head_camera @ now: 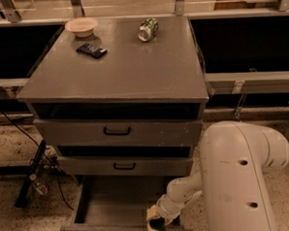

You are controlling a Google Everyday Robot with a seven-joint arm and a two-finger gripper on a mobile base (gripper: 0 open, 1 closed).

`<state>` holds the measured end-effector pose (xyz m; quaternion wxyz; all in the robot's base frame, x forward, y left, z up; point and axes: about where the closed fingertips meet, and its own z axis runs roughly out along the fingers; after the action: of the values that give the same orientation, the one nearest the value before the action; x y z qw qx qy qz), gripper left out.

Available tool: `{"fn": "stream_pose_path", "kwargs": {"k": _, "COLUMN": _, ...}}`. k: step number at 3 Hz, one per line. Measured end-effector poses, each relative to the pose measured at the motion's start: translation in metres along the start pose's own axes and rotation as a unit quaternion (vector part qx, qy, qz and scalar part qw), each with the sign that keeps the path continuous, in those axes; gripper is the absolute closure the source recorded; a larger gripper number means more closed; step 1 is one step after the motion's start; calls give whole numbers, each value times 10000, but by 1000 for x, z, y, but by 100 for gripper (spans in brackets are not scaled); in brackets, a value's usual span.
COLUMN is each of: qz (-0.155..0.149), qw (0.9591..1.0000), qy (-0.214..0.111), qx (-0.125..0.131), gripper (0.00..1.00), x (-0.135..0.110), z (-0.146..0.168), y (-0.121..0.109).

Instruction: Place sponge into bottom drawer

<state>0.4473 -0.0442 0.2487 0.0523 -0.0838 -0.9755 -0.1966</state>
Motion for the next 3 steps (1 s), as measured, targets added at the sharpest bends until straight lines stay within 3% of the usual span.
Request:
{"fn": "stream_pose_path", "kwargs": {"k": 2, "qz": 137, "qw": 9997, "qy": -106, "qx": -145, "gripper": 100, "x": -3, "z": 6, "y": 5}}
{"fn": "stream_pose_path", "kwargs": {"k": 3, "qz": 412, "qw": 9979, "qy": -259, "qx": -433, "gripper": 100, "x": -21, "z": 24, "y": 18}}
